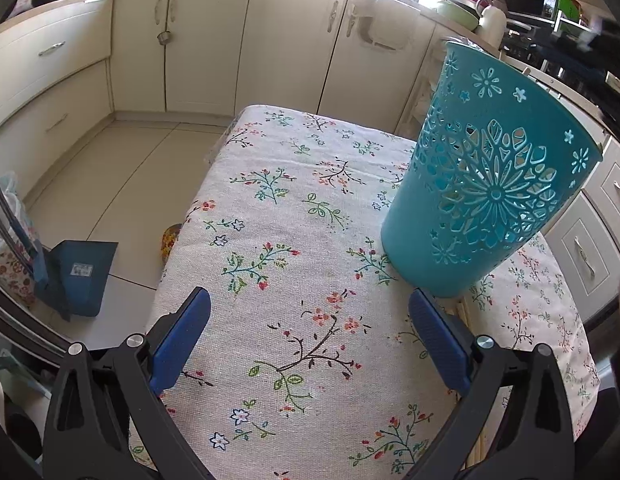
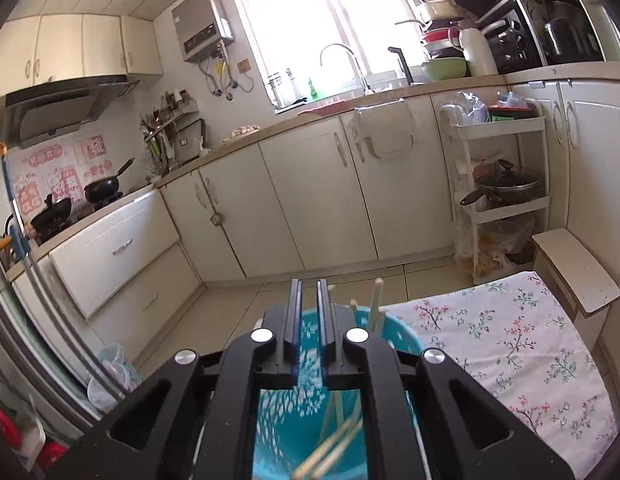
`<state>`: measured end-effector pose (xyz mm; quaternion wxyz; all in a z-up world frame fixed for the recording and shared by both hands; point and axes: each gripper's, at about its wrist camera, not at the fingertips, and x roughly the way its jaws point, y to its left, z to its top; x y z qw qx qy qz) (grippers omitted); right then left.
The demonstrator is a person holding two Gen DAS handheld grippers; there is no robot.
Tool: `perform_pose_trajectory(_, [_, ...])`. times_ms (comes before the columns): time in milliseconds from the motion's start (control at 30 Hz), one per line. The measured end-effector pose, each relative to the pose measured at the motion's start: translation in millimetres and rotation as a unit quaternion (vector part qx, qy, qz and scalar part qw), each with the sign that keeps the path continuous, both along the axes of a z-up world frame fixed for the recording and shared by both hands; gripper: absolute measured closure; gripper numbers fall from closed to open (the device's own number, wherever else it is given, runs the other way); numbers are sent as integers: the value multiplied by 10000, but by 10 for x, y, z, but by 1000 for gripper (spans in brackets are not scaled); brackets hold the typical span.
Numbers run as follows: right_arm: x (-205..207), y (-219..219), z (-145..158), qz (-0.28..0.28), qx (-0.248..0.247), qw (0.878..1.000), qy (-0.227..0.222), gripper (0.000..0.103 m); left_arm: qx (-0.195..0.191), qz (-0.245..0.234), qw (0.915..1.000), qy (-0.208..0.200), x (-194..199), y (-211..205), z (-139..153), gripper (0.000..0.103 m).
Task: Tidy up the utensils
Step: 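Carry the stick over the teal basket and open the right gripper, then lower the left gripper to the stick bundle and pinch one stick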
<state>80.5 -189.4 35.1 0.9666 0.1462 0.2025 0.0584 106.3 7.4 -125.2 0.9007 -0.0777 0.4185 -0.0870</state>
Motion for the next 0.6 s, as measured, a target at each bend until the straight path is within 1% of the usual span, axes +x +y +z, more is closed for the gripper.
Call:
perform_pose_trajectory(67, [-206, -2, -18, 61, -109, 9999, 9, 84, 2, 5, 10000, 2, 0, -1, 2, 8])
perform_pose_trajectory(133, [-426, -17, -69, 64, -238, 9997, 62, 73, 4, 3, 10000, 9, 0, 4, 1, 8])
perform_pose_trajectory(167, [-542, -26, -114, 44, -300, 9995, 115, 70, 4, 10, 10000, 12, 1, 3, 3, 8])
perform_pose_trajectory(200, [-659, -35, -176, 7, -367, 9992, 185, 61, 3, 9, 10000, 12, 1, 5, 3, 8])
perform_pose_trajectory(233, [-727, -43, -226, -20, -423, 9988, 234, 50, 3, 12, 10000, 18, 2, 5, 2, 8])
perform_pose_trajectory(267, [-819, -55, -309, -66, -535, 9981, 310, 44, 3, 13, 10000, 22, 4, 8, 1, 8])
perform_pose_trajectory(300, [-858, -65, -362, -107, -637, 9973, 362, 36, 5, 15, 10000, 29, 4, 9, 0, 8])
perform_pose_trajectory(333, [-907, -91, -478, -190, -838, 9952, 472, 34, 7, 15, 10000, 34, 2, 13, -1, 8])
perform_pose_trajectory(400, [-886, -166, -612, -244, -954, 9927, 696, 34, 22, 20, 10000, 51, 4, 7, -6, 8])
perform_pose_trajectory(433, [-861, -249, -708, -328, -932, 9915, 844, 34, 29, 23, 10000, 54, 9, 7, -11, 8])
perform_pose_trajectory(533, [-791, -432, -873, -527, -812, 9893, 1094, 29, 53, 48, 9999, 72, 9, 3, -16, 8])
perform_pose_trajectory(600, [-765, -507, -955, -649, -830, 9875, 1175, 28, 75, 53, 9999, 85, 15, -3, -18, 8])
